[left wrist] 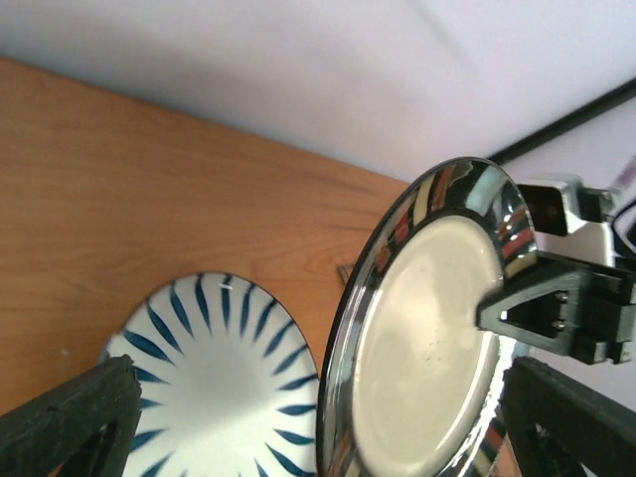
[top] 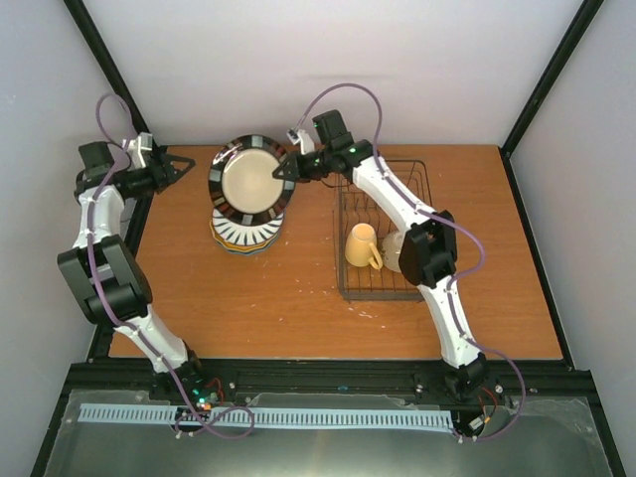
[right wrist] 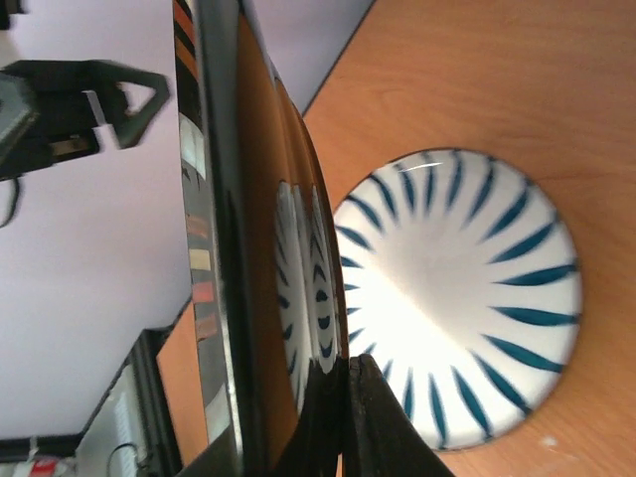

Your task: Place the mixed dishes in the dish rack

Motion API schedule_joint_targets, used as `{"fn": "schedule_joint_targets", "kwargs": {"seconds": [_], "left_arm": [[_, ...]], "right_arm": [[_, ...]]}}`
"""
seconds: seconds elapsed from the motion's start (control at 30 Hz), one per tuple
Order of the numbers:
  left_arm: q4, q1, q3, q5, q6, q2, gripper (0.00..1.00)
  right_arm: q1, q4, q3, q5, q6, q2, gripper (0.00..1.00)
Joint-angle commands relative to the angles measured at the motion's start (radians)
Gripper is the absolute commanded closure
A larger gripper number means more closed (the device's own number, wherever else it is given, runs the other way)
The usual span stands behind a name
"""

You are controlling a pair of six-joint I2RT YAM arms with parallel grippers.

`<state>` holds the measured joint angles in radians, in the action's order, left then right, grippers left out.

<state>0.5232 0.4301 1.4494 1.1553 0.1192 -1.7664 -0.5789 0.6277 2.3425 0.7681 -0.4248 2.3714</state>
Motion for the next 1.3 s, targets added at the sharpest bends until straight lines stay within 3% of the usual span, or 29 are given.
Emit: {"fn": "schedule_joint_targets", "kwargs": {"seconds": [0.0, 0.17, 0.3, 0.47, 0.57, 0.73, 1.0, 1.27], "left_arm": [[0.024, 0.002, 0.111, -0.185, -0.001, 0.092, 0.0], [0.039, 0.002, 0.113, -0.371, -0.007, 0.153, 0.0], [-0.049, 0.002, 0.04, -0.469, 0.04, 0.241, 0.0], [-0.116, 0.001, -0.018, -0.552, 0.074, 0.332, 0.0], [-0.091, 0.002, -0.022, -0.612, 0.043, 0.352, 0.0], [-0.062, 0.002, -0.046, -0.664, 0.001, 0.361, 0.0], [-0.078, 0.001, -0.103, -0.66, 0.006, 0.389, 0.0], [-0.068, 0.001, -0.134, -0.675, -0.007, 0.417, 0.0]], "right_arm": [[0.04, 0.013, 0.069, -0.108, 0.049, -0.167, 0.97], [0.083, 0.106, 0.101, -0.337, 0.076, -0.253, 0.97], [0.105, 0.246, 0.104, -0.637, 0.13, -0.331, 0.97], [0.136, 0.356, 0.008, -0.989, 0.169, -0.446, 0.97], [0.183, 0.394, -0.079, -1.123, 0.198, -0.506, 0.97], [0.278, 0.493, -0.099, -1.209, 0.216, -0.535, 0.97], [0.28, 0.565, -0.15, -1.305, 0.241, -0.544, 0.97], [0.28, 0.545, -0.31, -1.328, 0.294, -0.586, 0.97]]}}
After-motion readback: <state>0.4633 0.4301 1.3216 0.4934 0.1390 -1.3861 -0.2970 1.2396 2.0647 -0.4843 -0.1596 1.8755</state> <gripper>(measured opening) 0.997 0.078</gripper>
